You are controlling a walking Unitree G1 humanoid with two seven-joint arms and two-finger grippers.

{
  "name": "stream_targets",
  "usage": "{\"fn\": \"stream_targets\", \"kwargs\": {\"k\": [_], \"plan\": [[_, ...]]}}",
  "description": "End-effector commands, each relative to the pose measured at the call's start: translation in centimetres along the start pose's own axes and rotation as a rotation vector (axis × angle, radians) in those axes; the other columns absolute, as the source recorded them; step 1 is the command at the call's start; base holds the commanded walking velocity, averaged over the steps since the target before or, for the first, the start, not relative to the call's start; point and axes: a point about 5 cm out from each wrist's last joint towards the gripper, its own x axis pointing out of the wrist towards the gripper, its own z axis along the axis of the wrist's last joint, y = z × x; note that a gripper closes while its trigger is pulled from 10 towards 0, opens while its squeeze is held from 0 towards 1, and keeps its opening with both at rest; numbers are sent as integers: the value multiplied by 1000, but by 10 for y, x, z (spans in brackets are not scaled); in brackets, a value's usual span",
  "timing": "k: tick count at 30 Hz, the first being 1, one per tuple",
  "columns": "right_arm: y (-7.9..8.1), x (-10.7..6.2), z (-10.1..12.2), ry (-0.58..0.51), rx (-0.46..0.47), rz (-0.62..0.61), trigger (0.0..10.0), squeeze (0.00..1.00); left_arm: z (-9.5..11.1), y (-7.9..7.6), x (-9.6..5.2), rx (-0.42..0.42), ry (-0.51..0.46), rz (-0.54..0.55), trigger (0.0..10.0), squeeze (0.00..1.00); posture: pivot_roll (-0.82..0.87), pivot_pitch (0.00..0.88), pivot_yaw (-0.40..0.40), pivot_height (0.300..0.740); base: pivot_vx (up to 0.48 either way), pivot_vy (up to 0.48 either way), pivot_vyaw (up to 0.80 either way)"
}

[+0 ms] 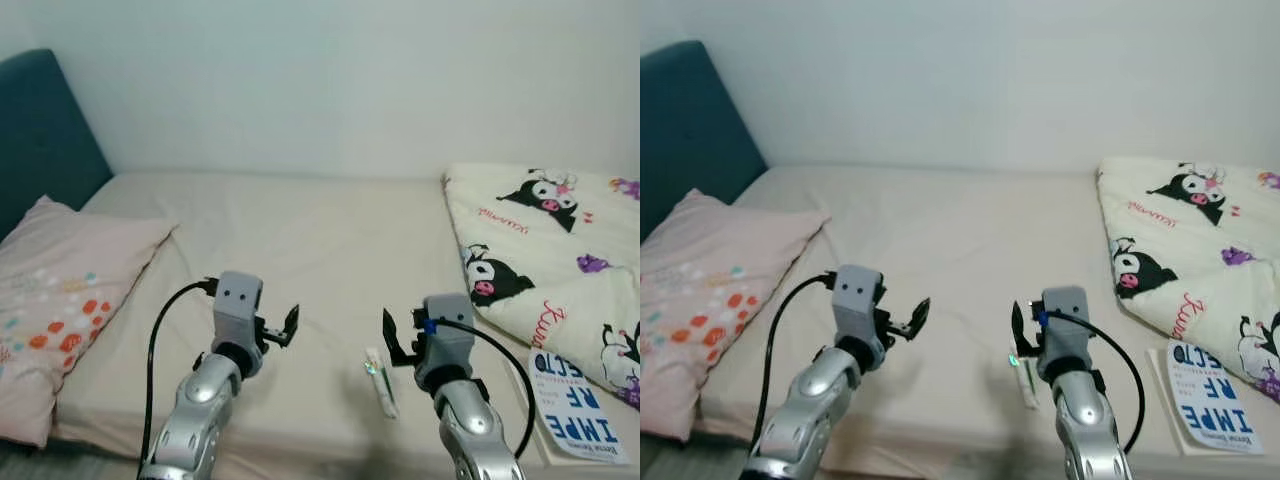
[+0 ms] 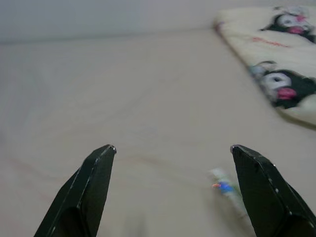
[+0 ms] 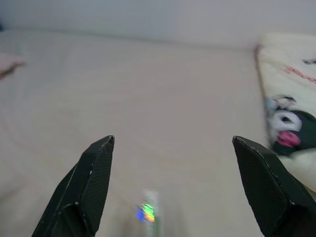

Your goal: Clean up the room

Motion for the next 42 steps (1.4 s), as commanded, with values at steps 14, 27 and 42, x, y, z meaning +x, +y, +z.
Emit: {"fn": "stream_targets", "kwargs": {"k": [14, 27, 42], "plan": [[0, 1, 3, -18, 25, -12, 10000, 0, 1, 1, 5, 9, 34, -21, 10000, 0, -2, 56, 48, 740, 0, 343, 0], [-5, -1, 3, -28, 20, -42, 10000, 0, 3, -2, 5, 40, 11, -8, 10000, 0, -2, 70, 48, 740, 0, 74, 0], [-16, 4, 7, -37, 47, -89, 10000, 0, 1, 8, 4, 42, 16, 41, 10000, 0, 0, 71, 40, 710, 0, 0, 0]]}}
